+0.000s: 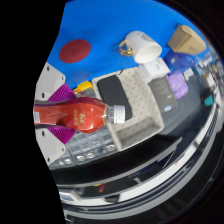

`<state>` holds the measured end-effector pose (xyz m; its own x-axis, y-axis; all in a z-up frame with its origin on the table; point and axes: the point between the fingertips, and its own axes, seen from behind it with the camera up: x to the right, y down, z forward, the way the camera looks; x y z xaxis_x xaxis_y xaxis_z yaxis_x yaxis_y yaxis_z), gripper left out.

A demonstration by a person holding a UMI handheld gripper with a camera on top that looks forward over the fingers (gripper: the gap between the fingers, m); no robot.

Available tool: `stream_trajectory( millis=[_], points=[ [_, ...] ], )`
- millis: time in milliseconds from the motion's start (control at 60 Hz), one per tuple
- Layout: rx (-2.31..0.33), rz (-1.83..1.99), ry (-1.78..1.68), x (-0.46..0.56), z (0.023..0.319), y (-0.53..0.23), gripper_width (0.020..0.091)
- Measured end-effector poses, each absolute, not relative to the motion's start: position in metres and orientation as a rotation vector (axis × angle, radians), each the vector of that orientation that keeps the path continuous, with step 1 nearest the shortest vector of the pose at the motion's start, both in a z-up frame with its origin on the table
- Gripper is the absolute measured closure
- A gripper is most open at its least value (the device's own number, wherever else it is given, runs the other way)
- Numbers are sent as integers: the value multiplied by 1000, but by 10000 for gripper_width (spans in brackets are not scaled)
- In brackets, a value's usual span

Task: Pour water

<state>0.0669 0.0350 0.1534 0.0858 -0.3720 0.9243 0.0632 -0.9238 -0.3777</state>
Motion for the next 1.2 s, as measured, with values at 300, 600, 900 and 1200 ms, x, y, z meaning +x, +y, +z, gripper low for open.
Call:
stream_trajectory(
  millis=[300, 600, 900, 1200],
  points=[
    [-2204, -2172, -431, 83, 161, 140, 835],
    [-2188, -2378, -1068, 85, 167, 189, 837],
    [-2152, -2432, -1250, 82, 161, 201, 834],
    [-2173, -2199, -439, 80, 189, 161, 833]
  ],
)
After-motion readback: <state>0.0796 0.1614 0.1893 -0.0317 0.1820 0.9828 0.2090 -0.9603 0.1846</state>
